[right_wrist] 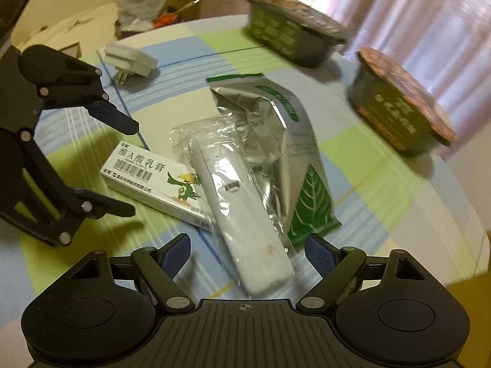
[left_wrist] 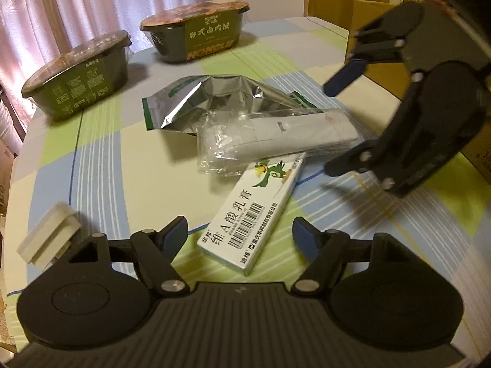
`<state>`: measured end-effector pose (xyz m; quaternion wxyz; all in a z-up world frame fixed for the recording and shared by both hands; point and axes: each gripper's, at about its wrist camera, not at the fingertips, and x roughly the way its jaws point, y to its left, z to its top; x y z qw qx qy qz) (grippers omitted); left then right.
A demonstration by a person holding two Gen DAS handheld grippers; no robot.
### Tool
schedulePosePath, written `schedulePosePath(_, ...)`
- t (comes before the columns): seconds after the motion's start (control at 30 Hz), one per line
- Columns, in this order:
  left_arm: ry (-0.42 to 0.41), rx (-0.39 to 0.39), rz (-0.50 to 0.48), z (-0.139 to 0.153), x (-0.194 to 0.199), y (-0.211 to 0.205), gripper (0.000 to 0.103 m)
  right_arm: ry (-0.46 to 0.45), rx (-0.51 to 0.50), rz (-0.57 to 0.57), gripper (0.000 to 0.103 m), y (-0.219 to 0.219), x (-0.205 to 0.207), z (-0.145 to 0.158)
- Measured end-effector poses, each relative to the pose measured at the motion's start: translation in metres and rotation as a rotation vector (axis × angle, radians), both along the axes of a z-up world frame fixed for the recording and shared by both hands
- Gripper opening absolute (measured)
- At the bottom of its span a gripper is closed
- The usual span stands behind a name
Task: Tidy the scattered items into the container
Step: 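Grasp the white tube in a clear bag with the right tool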
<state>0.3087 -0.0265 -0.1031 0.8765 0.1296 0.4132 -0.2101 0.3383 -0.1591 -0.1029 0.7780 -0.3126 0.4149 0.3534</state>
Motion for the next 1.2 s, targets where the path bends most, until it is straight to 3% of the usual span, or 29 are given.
schedulePosePath(0.07, 0.01, -0.005, -0.003, -0.002, 0.0, 0.001, 0.06, 0.005, -0.013, 0.018, 0.088, 0.004, 0.005, -0.006)
schedulePosePath(0.13, 0.02, -0.009, 0.001, -0.003, 0.001, 0.003, 0.056, 0.023, -0.011, 0.017, 0.088, 0.005, 0.01, -0.01)
schedulePosePath(0.2, 0.035, -0.016, 0.008, -0.005, 0.001, 0.005, 0.046, 0.039, -0.01, 0.012, 0.074, 0.005, 0.011, -0.011)
schedulePosePath(0.33, 0.057, -0.019, 0.0, -0.005, -0.001, 0.005, 0.042, 0.067, -0.014, -0.035, 0.046, 0.0, 0.01, -0.011)
schedulePosePath(0.53, 0.118, -0.006, -0.028, 0.001, -0.026, -0.001, 0.034, 0.127, -0.012, -0.125, 0.043, -0.008, -0.016, 0.0)
schedulePosePath(0.7, 0.163, 0.043, -0.09, 0.007, -0.065, -0.012, 0.033, 0.217, 0.012, -0.269, 0.043, -0.028, -0.065, 0.005)
schedulePosePath(0.8, 0.179, 0.035, -0.09, 0.009, -0.09, -0.015, 0.033, 0.283, 0.018, -0.33, 0.043, -0.042, -0.105, 0.002)
schedulePosePath(0.87, 0.192, 0.015, -0.073, 0.008, -0.103, -0.014, 0.042, 0.313, 0.016, -0.348, 0.045, -0.048, -0.127, -0.003)
schedulePosePath(0.9, 0.2, 0.0, -0.067, 0.008, -0.108, -0.014, 0.044, 0.319, 0.015, -0.352, 0.055, -0.051, -0.135, -0.004)
schedulePosePath(0.93, 0.201, -0.013, -0.062, 0.009, -0.111, -0.014, 0.046, 0.313, 0.013, -0.36, 0.079, -0.054, -0.142, -0.004)
schedulePosePath(0.97, 0.198, -0.024, -0.057, 0.01, -0.113, -0.015, 0.048, 0.304, 0.016, -0.368, 0.09, -0.056, -0.147, -0.003)
schedulePosePath(1.2, 0.143, -0.08, 0.023, 0.016, -0.095, -0.017, 0.053, 0.258, 0.091, -0.382, 0.09, -0.062, -0.145, 0.005)
